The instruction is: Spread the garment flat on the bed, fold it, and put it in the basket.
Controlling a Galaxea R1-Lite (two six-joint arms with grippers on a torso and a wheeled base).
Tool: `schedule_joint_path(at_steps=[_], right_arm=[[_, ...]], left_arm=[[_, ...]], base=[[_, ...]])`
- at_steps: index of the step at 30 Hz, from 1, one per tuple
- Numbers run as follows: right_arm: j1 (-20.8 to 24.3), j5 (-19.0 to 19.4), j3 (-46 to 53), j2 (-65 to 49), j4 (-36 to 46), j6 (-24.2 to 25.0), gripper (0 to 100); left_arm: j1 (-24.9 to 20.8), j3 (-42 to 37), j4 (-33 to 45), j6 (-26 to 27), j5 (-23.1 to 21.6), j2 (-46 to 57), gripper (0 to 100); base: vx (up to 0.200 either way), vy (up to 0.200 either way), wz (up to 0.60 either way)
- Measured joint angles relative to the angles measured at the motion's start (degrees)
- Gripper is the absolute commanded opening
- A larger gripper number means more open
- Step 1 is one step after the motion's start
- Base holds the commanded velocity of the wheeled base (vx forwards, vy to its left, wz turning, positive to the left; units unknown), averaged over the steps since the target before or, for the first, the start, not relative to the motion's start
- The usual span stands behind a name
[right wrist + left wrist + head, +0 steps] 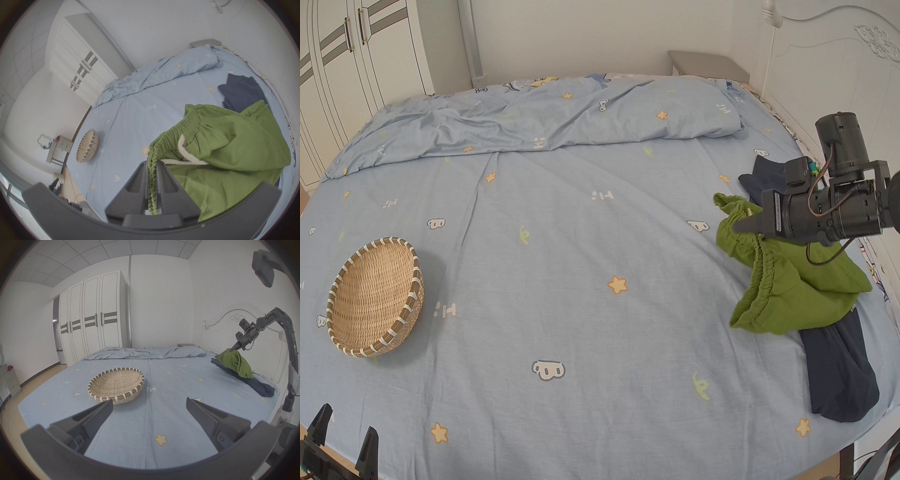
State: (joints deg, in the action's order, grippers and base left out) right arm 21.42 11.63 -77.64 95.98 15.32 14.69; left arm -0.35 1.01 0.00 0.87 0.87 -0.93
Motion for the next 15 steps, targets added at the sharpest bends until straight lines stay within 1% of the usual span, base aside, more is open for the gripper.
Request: schedule_joint_path(at_steps=[5, 8, 10, 15], right_arm=[[6.72, -4.66, 4.11, -2.79, -1.18, 0.48, 0], [10.56, -6.81, 4.49, -3.41, -4.24, 0.69, 0], [12.75, -7.53, 3.85, -3.36, -5.69, 0.77, 0], [15.98, -7.97, -1.4, -1.52, -5.58, 1.67, 0]], left_arm=[[0.0, 0.0, 0.0, 0.02, 0.0, 0.0, 100], [0.0, 0.0, 0.0, 0.02, 0.0, 0.0, 100], [0.0, 0.0, 0.0, 0.02, 0.0, 0.0, 100], [0.0, 0.0, 0.0, 0.06, -0.05, 0.0, 100]], base=[[0.0, 0.0, 0.0], [0.0, 0.0, 0.0], [0.0, 0.0, 0.0], [0.0, 0.0, 0.0]])
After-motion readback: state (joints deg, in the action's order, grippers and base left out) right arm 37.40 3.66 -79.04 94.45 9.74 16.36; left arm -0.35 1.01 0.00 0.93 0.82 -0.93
